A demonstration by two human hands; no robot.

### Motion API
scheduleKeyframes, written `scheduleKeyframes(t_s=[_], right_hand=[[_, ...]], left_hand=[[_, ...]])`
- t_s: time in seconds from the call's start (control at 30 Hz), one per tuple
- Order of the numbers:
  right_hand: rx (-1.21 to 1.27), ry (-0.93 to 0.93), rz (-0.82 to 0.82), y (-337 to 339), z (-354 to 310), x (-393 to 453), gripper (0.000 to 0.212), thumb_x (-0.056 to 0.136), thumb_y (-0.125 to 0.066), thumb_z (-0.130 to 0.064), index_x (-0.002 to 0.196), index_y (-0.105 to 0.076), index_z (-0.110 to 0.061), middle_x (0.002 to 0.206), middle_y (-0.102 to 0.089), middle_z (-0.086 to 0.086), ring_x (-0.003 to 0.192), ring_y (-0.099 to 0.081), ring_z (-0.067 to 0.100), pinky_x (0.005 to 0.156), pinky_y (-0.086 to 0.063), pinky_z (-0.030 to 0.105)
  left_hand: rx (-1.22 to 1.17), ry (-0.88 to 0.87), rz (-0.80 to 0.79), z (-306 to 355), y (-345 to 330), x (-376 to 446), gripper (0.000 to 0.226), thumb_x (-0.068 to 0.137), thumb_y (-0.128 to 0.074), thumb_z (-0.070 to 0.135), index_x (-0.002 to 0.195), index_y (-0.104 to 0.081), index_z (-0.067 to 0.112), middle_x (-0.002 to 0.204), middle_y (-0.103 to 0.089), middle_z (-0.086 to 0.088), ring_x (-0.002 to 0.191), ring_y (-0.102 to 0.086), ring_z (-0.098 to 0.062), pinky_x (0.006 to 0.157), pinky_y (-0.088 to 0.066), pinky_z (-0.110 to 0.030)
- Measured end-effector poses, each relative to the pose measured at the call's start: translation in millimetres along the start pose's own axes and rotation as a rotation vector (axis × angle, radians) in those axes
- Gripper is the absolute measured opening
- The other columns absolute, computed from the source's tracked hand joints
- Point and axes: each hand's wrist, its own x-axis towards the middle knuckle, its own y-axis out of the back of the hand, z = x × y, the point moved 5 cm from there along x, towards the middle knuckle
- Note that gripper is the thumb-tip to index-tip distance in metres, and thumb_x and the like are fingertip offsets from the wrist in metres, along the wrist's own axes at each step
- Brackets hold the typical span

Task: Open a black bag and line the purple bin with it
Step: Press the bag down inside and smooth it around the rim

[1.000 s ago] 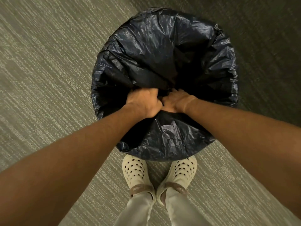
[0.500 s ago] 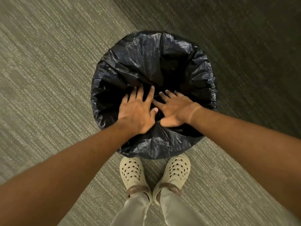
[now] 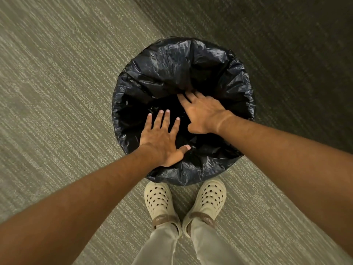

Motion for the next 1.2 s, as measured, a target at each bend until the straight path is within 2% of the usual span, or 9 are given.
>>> scheduleKeyframes(t_s=[0.1,0.27,0.33,0.47,0.57,0.77,0.93,1.03,1.2], right_hand=[[-0.215,0.089,-0.019,-15.8,-10.1,-12.7,0.089,0.088,-0.048,-0.048,0.156,-0.003,-0.010,0.163,-0.005,0.014,0.150,-0.007,0.029,0.120,-0.013,0.045],[-0.561,-0.036,-0.437,-46.7,19.1,-30.3,0.095,0.087,-0.011,-0.076,0.156,-0.001,-0.011,0.164,-0.001,0.014,0.150,0.007,0.031,0.119,0.011,0.050],[-0.555,-0.071,-0.462,-45.1,23.2,-31.7,0.098,0.085,-0.007,-0.078,0.156,-0.003,-0.011,0.163,-0.002,0.015,0.150,0.007,0.031,0.118,0.012,0.050],[-0.493,-0.008,-0.356,-39.1,5.3,-37.9,0.093,0.085,-0.002,-0.077,0.155,0.004,-0.016,0.163,0.004,0.013,0.150,0.012,0.031,0.117,0.014,0.052],[-0.312,0.068,-0.314,-38.7,-11.3,-40.6,0.083,0.092,-0.010,-0.068,0.156,0.005,-0.018,0.164,0.005,0.010,0.151,0.009,0.028,0.119,0.009,0.051],[-0.172,0.210,-0.597,-54.5,-28.9,-52.1,0.066,0.099,-0.015,-0.052,0.157,-0.006,-0.020,0.165,-0.003,0.003,0.151,0.002,0.021,0.120,0.007,0.052],[-0.203,0.165,-0.251,-25.1,-17.9,-37.3,0.084,0.091,-0.035,-0.061,0.156,-0.007,-0.016,0.165,-0.002,0.009,0.151,0.000,0.024,0.121,-0.003,0.050],[-0.134,0.085,-0.080,-0.6,-6.3,-26.2,0.098,0.082,-0.048,-0.063,0.156,-0.007,-0.014,0.164,-0.007,0.010,0.151,-0.005,0.025,0.121,-0.008,0.049],[-0.071,-0.017,0.011,14.6,8.1,-9.4,0.101,0.080,-0.046,-0.067,0.156,-0.004,-0.015,0.163,-0.012,0.008,0.149,-0.012,0.026,0.120,-0.013,0.046]], left_hand=[[0.017,0.002,-0.008,-1.8,0.5,0.1,0.091,0.086,-0.011,0.077,0.153,0.015,0.022,0.161,0.022,-0.015,0.147,0.025,-0.032,0.118,0.013,-0.054],[0.102,0.097,-0.187,-17.9,-13.6,-3.5,0.099,0.076,0.001,0.086,0.155,0.009,0.026,0.162,0.016,-0.015,0.147,0.023,-0.034,0.115,0.016,-0.057],[0.151,0.093,-0.189,-19.1,-13.7,-7.0,0.100,0.074,0.006,0.086,0.155,0.008,0.026,0.162,0.015,-0.015,0.147,0.022,-0.035,0.114,0.017,-0.057],[0.178,0.046,-0.090,-10.2,-5.4,-12.6,0.094,0.078,0.006,0.082,0.154,0.010,0.026,0.162,0.015,-0.017,0.147,0.023,-0.034,0.115,0.016,-0.057],[0.126,-0.051,-0.003,-2.0,-1.0,-14.8,0.085,0.086,-0.002,0.075,0.154,0.009,0.025,0.163,0.012,-0.014,0.149,0.018,-0.032,0.117,0.012,-0.055],[0.102,-0.175,-0.216,5.3,-13.9,-20.7,0.076,0.087,0.004,0.073,0.154,0.001,0.037,0.165,0.010,-0.005,0.149,0.018,-0.031,0.115,0.016,-0.058],[0.132,-0.166,0.021,-0.6,11.7,-16.6,0.081,0.088,-0.007,0.073,0.156,-0.004,0.028,0.164,0.009,-0.009,0.150,0.013,-0.031,0.119,0.009,-0.055],[0.061,-0.144,0.198,-9.6,34.5,-8.8,0.083,0.086,-0.018,0.073,0.155,-0.013,0.026,0.165,0.000,-0.011,0.150,-0.001,-0.033,0.120,-0.002,-0.053],[-0.067,0.006,0.253,-28.7,52.0,10.3,0.090,0.083,-0.027,0.076,0.155,-0.005,0.028,0.160,-0.018,-0.014,0.144,-0.020,-0.035,0.120,-0.011,-0.050]])
